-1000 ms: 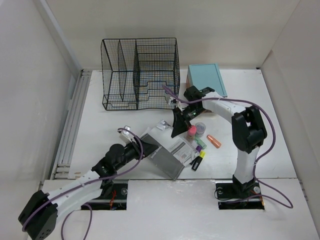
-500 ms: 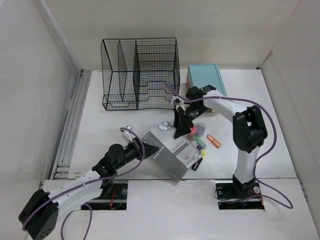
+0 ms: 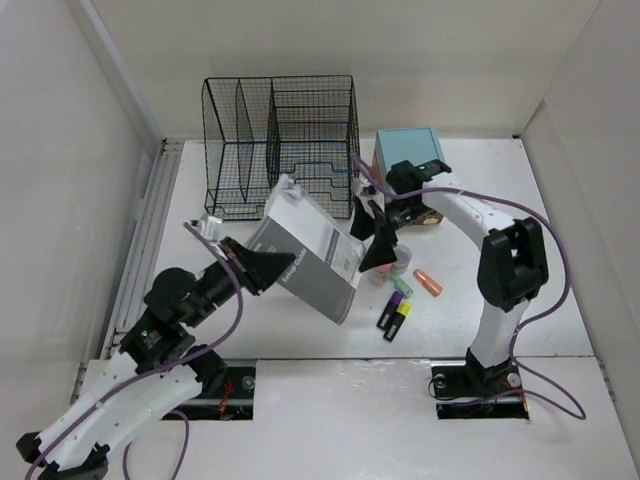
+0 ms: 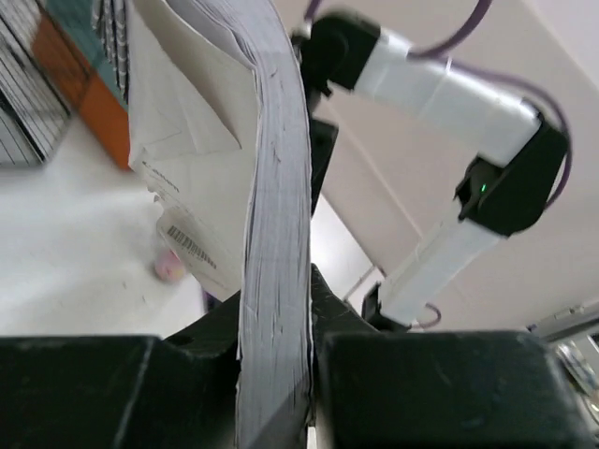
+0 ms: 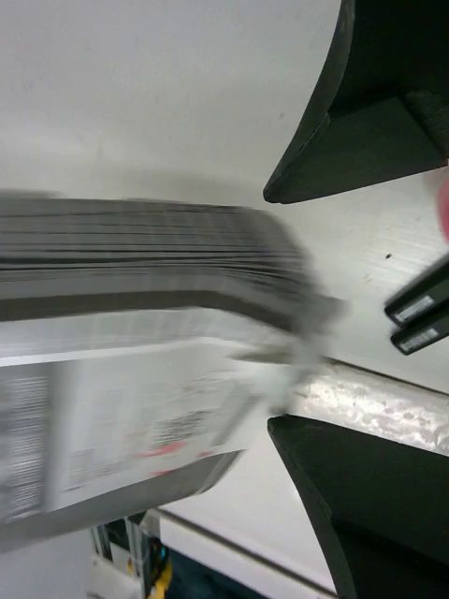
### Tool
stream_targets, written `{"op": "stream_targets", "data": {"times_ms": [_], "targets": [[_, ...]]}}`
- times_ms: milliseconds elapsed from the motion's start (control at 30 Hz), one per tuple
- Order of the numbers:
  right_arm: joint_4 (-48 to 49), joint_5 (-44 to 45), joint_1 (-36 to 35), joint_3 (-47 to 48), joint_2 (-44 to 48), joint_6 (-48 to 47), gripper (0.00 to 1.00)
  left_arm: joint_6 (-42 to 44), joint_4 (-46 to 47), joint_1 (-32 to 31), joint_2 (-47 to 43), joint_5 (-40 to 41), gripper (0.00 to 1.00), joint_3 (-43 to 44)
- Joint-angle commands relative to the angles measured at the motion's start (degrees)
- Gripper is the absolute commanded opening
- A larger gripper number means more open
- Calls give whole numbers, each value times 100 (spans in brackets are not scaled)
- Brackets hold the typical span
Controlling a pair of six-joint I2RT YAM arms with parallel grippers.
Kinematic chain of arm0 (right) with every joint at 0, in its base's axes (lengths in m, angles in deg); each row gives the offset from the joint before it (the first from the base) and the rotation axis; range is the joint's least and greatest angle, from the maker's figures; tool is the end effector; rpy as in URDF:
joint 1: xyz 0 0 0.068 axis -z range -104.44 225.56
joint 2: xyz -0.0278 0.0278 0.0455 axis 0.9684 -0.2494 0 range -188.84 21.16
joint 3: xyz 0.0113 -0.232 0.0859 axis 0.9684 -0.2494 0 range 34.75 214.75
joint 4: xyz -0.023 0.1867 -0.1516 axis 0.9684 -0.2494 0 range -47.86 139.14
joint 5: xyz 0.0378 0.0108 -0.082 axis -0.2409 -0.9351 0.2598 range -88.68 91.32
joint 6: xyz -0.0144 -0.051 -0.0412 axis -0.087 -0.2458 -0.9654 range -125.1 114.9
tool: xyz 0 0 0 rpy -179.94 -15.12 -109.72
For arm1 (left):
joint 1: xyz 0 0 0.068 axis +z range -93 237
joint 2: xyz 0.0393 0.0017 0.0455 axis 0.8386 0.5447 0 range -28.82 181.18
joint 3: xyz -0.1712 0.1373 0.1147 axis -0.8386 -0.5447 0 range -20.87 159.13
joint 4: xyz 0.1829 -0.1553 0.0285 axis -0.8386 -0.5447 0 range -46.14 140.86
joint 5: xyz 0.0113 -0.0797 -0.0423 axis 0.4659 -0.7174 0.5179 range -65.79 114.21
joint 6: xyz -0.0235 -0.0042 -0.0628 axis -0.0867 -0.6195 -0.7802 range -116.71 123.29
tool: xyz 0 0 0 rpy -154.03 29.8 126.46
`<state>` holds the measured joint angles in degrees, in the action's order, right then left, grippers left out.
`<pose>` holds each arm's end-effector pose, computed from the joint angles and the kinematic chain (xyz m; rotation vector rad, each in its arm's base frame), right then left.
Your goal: Organize the desk
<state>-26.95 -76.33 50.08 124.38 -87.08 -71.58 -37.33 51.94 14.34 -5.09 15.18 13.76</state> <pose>0.2652 0.1843 0.2397 -1.5235 1.5728 1.6808 0.0934 -0.0975 0.3369 0.1715 1.4849 -1.3081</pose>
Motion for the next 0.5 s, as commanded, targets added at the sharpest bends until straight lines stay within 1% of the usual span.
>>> {"op": "stream_targets", "data": {"times_ms": [0, 33, 67, 100, 133, 200, 233, 267, 300, 333, 367, 400, 433, 467], "targets": [[-309, -23, 384, 362, 620, -296, 100, 686, -272, 20, -97, 700, 0, 1158], [-309, 38, 812, 424, 934, -296, 100, 957, -536, 20, 43, 1285, 0, 1699], [-309, 39, 816, 424, 1059, -296, 100, 960, -539, 20, 44, 1534, 0, 1705], [-309, 91, 1147, 424, 1164, -296, 100, 1020, -687, 20, 149, 1850, 0, 1922], [-309, 92, 1315, 424, 1261, -296, 100, 1073, -845, 20, 289, 2192, 0, 2386], [-249, 162, 1658, 477, 1507, -296, 100, 1240, -1171, 20, 895, 2947, 0, 2854], [-178, 162, 1999, 477, 1569, -296, 100, 1354, -1172, 20, 1114, 3152, 0, 3056], [-178, 162, 2142, 477, 1622, -243, 100, 1694, -1172, 20, 1621, 3336, 0, 3476], [-178, 162, 2282, 477, 1692, -243, 100, 1872, -1172, 20, 1905, 3747, 0, 3724], [-178, 110, 2545, 477, 1693, -243, 100, 2082, -1172, 20, 2212, 3995, 0, 3996], [-178, 109, 2669, 477, 1693, -243, 100, 2267, -1259, 20, 2529, 4232, 0, 4590], [-178, 109, 2775, 416, 1754, -243, 100, 2774, -1260, 72, 3158, 4505, 0, 4875], [-178, 196, 2863, 415, 1807, -243, 100, 2953, -1312, 151, 3452, 4890, 0, 5147], [-99, 284, 2994, 363, 1807, -243, 100, 3146, -1312, 309, 3716, 4894, 0, 5411]]}}
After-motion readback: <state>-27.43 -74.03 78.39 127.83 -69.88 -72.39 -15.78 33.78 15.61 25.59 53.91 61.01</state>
